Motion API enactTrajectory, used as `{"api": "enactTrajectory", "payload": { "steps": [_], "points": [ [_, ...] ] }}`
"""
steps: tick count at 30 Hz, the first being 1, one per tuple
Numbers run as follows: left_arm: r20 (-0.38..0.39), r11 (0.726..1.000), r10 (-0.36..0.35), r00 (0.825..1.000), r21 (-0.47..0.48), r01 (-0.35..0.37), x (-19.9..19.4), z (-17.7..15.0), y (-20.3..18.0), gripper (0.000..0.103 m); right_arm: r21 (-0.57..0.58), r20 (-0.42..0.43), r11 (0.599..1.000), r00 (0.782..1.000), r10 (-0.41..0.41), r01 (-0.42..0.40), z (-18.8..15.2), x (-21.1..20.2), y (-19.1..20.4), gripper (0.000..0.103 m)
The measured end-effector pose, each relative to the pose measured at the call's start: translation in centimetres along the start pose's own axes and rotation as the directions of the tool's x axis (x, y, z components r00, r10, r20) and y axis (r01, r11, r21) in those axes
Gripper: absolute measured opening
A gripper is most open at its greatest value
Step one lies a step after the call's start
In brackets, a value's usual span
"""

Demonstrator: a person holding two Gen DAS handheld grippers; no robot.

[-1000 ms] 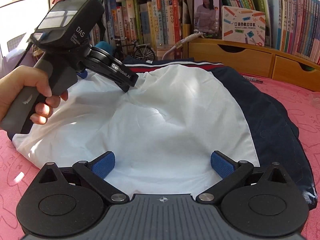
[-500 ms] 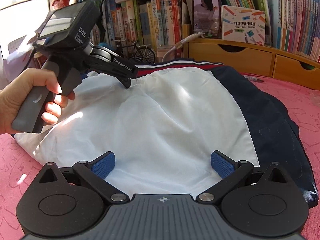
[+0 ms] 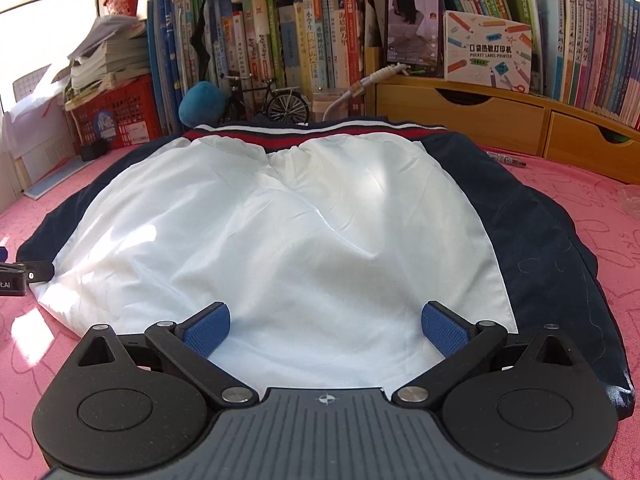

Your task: Fold clothes

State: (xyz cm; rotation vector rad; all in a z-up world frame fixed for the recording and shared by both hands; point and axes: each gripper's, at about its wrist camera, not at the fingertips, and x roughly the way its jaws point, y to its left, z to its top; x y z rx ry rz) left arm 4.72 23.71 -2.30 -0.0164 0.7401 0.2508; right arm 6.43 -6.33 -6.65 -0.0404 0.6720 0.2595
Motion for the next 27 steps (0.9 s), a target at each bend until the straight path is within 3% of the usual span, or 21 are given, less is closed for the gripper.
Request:
{"api": "enactTrajectory", "payload": {
  "steps": [6,10,14,17,21,23,25,27],
  "points": [
    [0.087,0.993,0.074,0.993,0.086,-0.082,-1.0,-0.9,-1.9,0.103,0.1,0.025,0.992,0.997,-0.077,0.074,-0.1,-1.5,0.8,0.103],
    [0.087,0.993,0.074,0.993,0.083,-0.081,-0.8,-0.8,-1.6,0.103,0.066,0.122,0.997,0.992,0.019,-0.028,1.4,-2.5,4.4,0.103],
    [0.084,0.994,0.071,0.994,0.072,-0.077,-0.7,-0.9,-1.4,0.103,-0.055,0.059,0.995,0.994,0.09,-0.087,3.0,-0.7,9.3,0.103],
    [0.086,0.994,0.075,0.993,0.075,-0.082,-0.8,-0.9,-1.5,0.103,-0.104,-0.005,0.994,0.999,0.041,-0.042,2.4,0.1,9.8,0.103],
    [0.085,0.994,0.072,0.994,0.072,-0.078,-0.7,-0.9,-1.4,0.103,-0.005,-0.036,0.999,0.998,0.045,-0.045,0.7,-1.4,3.5,0.103],
    [0.083,0.995,0.069,0.994,0.068,-0.074,-0.7,-0.8,-1.3,0.103,0.021,-0.018,0.992,0.992,-0.122,0.122,-0.2,-2.8,0.0,0.102],
    [0.081,0.995,0.066,0.995,0.063,-0.071,-0.6,-0.8,-1.2,0.103,0.044,0.0,0.95,0.951,-0.308,0.308,-1.1,-4.2,-3.3,0.103],
    [0.079,0.996,0.065,0.995,0.06,-0.07,-0.6,-0.8,-1.2,0.103,0.168,-0.031,0.931,0.946,-0.323,0.324,-1.7,-5.7,-8.1,0.103]
  ]
}}
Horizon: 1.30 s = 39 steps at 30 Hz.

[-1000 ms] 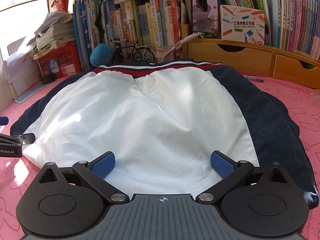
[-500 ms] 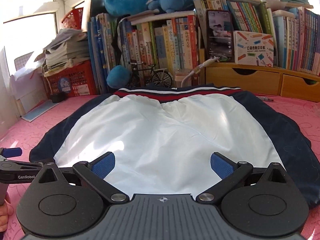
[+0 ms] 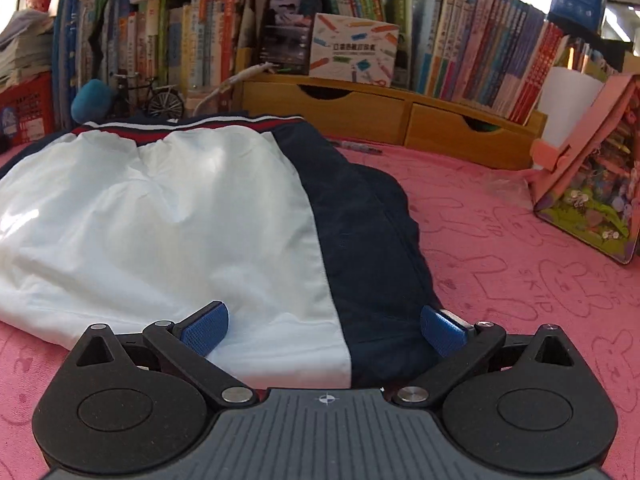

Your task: Fold clothes

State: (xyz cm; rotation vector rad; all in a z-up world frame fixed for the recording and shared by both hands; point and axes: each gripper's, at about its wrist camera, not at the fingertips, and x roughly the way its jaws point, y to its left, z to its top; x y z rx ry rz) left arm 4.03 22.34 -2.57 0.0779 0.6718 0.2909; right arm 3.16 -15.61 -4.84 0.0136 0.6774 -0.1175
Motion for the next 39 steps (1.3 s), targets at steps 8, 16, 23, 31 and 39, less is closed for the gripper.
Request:
{"api": "enactTrajectory", "payload": {
  "steps": [8,16,23,31,39],
  "points": [
    [0.0,1.0,0.004,1.0,0.0,-0.004,0.0,0.0,0.0,0.103,0.095,-0.034,0.995,0.999,0.007,-0.004,-1.0,-1.4,-6.8,0.103],
    [-0.003,1.0,-0.003,1.0,-0.01,0.003,0.1,0.0,0.2,0.103,0.135,0.076,0.971,0.979,0.189,-0.198,-1.1,-3.3,-6.9,0.103],
    [-0.017,0.999,-0.024,1.0,-0.044,0.024,0.3,0.0,0.6,0.103,0.025,0.064,0.962,0.96,0.271,-0.273,0.8,-2.1,-4.0,0.06],
    [-0.031,0.995,-0.048,0.998,-0.084,0.046,0.5,-0.1,1.1,0.103,0.068,0.006,0.976,0.978,0.209,-0.209,0.2,-1.8,-3.9,0.008],
    [-0.04,0.991,-0.062,0.997,-0.118,0.057,0.6,-0.2,1.6,0.103,0.153,-0.019,0.953,0.963,0.269,-0.263,-0.8,-2.8,-6.5,0.007]
  ]
}}
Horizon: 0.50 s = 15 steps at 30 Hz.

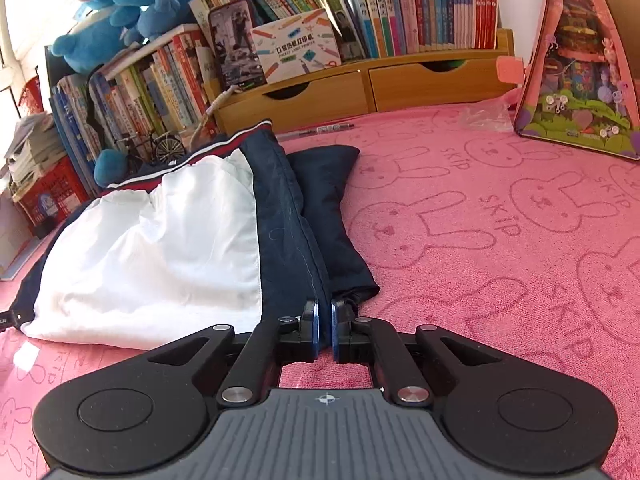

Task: Fold clothes
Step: 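Grasp the navy side edge with the right gripper, then lift the navy side and fold it over the white front with the right gripper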

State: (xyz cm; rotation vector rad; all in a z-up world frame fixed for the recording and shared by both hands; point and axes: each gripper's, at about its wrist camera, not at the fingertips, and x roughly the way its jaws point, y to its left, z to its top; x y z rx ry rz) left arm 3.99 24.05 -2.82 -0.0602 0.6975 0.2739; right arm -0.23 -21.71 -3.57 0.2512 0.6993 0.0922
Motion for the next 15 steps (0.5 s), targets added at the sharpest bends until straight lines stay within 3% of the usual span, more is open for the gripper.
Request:
{"api": "enactTrajectory", "payload": {
  "steps": [5,7,9,10,11,13,15],
  "points": [
    [-0.007,1.0,-0.011,1.0,-0.019,0.011,0.1,0.0,0.3,0.103,0.068,0.0,0.996,0.999,0.049,-0.049,0.1,-1.4,-0.9,0.007],
    [-0.01,1.0,-0.016,1.0,-0.026,0.015,0.1,0.0,0.4,0.103,0.072,0.033,0.997,0.999,0.029,-0.031,0.4,-2.0,-1.2,0.007],
    [-0.012,0.999,-0.019,1.0,-0.032,0.019,0.1,0.0,0.5,0.103,0.056,0.068,0.998,0.998,0.01,-0.014,0.7,-2.4,-1.3,0.014],
    [-0.013,0.999,-0.021,1.0,-0.034,0.021,0.1,0.0,0.5,0.103,0.049,0.078,0.999,0.997,0.016,-0.02,0.9,-2.5,-1.2,0.025],
    [-0.013,0.999,-0.022,1.0,-0.036,0.021,0.1,0.0,0.6,0.103,0.031,0.076,0.999,0.997,0.032,-0.034,1.0,-2.3,-0.8,0.05],
    [-0.013,0.999,-0.019,1.0,-0.035,0.019,0.1,0.0,0.5,0.103,-0.019,0.07,0.998,0.996,0.055,-0.054,1.2,-1.6,0.4,0.076],
    [-0.012,0.999,-0.018,1.0,-0.033,0.017,0.1,0.0,0.5,0.103,-0.017,0.037,0.999,0.999,0.031,-0.03,1.3,-0.1,1.1,0.074]
  ]
}}
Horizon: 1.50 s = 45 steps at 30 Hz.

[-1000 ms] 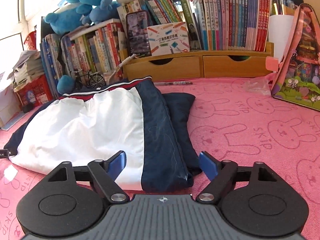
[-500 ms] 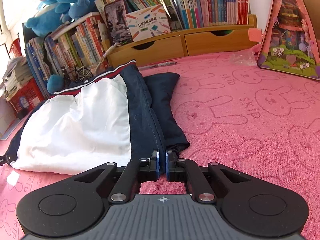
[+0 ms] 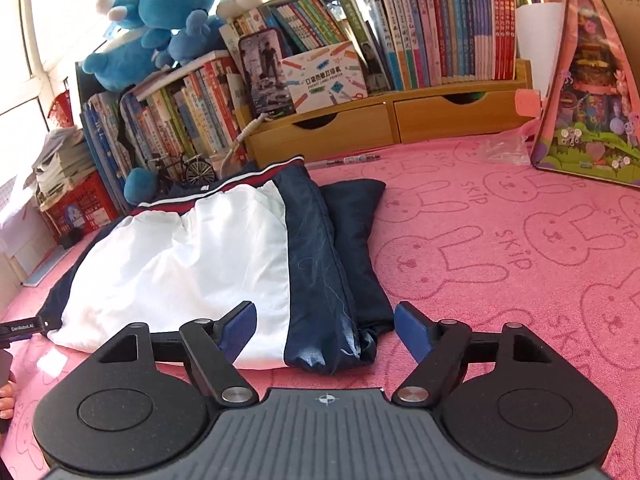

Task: Fold clothes
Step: 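Lift the navy side and fold it over the white front with the right gripper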

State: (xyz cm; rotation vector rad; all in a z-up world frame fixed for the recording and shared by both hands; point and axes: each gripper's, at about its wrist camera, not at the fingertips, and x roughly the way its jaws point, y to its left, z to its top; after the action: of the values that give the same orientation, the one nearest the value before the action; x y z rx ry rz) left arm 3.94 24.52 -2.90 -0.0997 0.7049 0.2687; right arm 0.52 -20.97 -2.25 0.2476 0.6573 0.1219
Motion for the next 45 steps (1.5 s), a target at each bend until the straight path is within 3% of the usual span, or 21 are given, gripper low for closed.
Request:
{"api": "enactTrajectory", "payload": {
  "steps": [1,2,4,7,10,12,14,19,22,26,30,34,38,40,42,43,45],
  "points": [
    [0.0,1.0,0.001,1.0,0.001,-0.001,0.0,0.0,0.0,0.103,0.005,-0.019,1.0,1.0,-0.013,0.014,0.0,0.8,0.2,0.048],
    [0.0,1.0,0.002,1.0,0.001,-0.002,0.0,0.0,-0.1,0.103,0.009,-0.038,1.0,0.999,-0.027,0.027,0.0,1.6,0.5,0.005],
    [-0.001,1.0,0.0,1.0,-0.002,0.0,0.0,0.0,0.0,0.103,0.045,-0.055,0.999,0.998,-0.017,0.019,-0.2,1.8,0.4,0.005],
    [0.001,1.0,-0.002,1.0,-0.012,0.002,0.0,0.0,0.2,0.103,0.06,0.006,0.996,0.998,-0.062,0.061,-0.3,0.2,-0.7,0.005],
    [0.008,1.0,0.013,1.0,-0.006,-0.013,-0.6,-0.2,0.1,0.103,0.259,-0.013,0.966,1.0,-0.011,0.014,-0.5,-1.0,-4.5,0.008],
    [0.044,1.0,0.024,0.999,0.018,-0.025,-1.9,-0.7,-0.4,0.103,0.329,-0.005,0.944,1.0,0.022,-0.02,-1.4,-2.1,-5.7,0.015],
    [0.102,0.999,0.004,0.995,0.042,-0.008,-4.0,-1.1,-1.6,0.103,0.372,-0.002,0.927,0.998,0.062,-0.057,-2.3,-2.8,-6.0,0.039],
    [0.18,0.983,-0.131,0.975,0.155,0.103,-8.5,-0.3,-7.4,0.103,0.363,0.011,0.927,0.996,0.094,-0.091,-2.4,-2.7,-4.2,0.066],
    [0.177,0.965,-0.168,0.97,0.229,0.126,-8.4,-0.8,-11.5,0.103,0.342,0.008,0.934,0.994,0.107,-0.104,-2.3,-2.0,-2.6,0.068],
    [0.094,0.951,-0.121,0.988,0.296,0.088,-5.8,-2.1,-14.9,0.103,0.333,0.001,0.932,0.989,0.151,-0.143,-2.6,-1.6,-0.9,0.068],
    [0.073,0.951,-0.089,0.993,0.301,0.063,-4.9,-2.8,-14.8,0.103,0.358,0.031,0.921,0.988,0.15,-0.151,-2.6,-1.1,-0.8,0.068],
    [0.052,0.957,-0.114,0.992,0.274,0.095,-4.9,-2.7,-14.3,0.103,0.463,0.091,0.862,0.979,0.184,-0.205,-1.9,0.8,-2.2,0.075],
    [0.027,0.963,-0.143,0.989,0.235,0.133,-4.6,-2.5,-13.7,0.103,0.481,0.113,0.853,0.979,0.169,-0.203,-0.9,2.3,-1.9,0.077],
    [0.012,0.965,-0.162,0.987,0.21,0.156,-4.4,-2.4,-13.3,0.103,0.475,0.1,0.86,0.982,0.159,-0.188,-0.5,3.1,-1.6,0.075],
    [-0.007,0.966,-0.186,0.983,0.18,0.184,-4.1,-2.2,-12.8,0.103,0.477,0.071,0.864,0.987,0.143,-0.16,-0.3,3.8,-1.3,0.04],
    [-0.014,0.966,-0.199,0.98,0.167,0.198,-4.0,-2.1,-12.5,0.103,0.496,0.048,0.857,0.989,0.138,-0.144,-0.4,4.2,-1.3,0.016],
    [-0.017,0.963,-0.207,0.978,0.174,0.207,-4.0,-2.1,-12.4,0.103,0.543,0.06,0.827,0.989,0.136,-0.146,-0.8,4.4,-1.5,0.015]
  ]
}}
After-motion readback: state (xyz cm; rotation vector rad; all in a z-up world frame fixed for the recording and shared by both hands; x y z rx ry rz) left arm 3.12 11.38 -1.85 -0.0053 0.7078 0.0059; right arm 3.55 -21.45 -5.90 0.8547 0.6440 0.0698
